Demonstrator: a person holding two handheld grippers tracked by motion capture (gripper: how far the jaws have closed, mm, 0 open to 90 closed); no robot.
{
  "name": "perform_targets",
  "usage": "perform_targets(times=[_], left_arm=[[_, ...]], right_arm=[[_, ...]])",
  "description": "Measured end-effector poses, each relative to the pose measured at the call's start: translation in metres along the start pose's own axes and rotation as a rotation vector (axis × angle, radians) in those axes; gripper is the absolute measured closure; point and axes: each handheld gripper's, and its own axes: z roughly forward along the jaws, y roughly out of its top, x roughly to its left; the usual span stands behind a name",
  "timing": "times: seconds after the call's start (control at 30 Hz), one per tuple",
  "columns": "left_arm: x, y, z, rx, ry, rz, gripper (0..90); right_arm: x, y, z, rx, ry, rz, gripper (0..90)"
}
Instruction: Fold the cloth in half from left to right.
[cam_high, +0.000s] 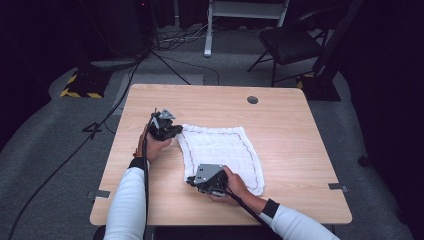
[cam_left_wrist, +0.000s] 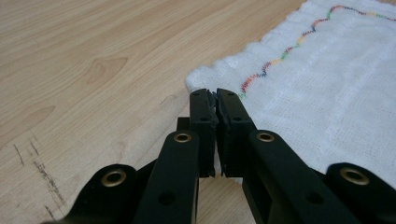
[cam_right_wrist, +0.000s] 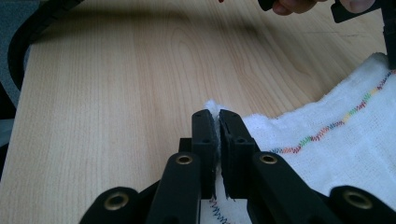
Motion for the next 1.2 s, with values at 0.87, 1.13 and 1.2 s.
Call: perform_targets(times=[0.87, 1.13, 1.2], left_arm=[[-0.034, 0.046, 0.025, -0.026, 0.004, 0.057, 85.6], [-0.041, 0.057, 0.031, -0.029, 0.006, 0.061, 85.5], [-0.044, 0.060, 0.034, -0.029, -0.006, 0.059, 85.5]], right_arm=[[-0.022, -0.019, -0.067, -0.070, -0.098, 0.102, 85.4], [-0.025, -0.033, -0.090, -0.076, -0.131, 0.127, 85.4], [-0.026, -0.036, -0.096, -0.079, -0.144, 0.134, 85.4]])
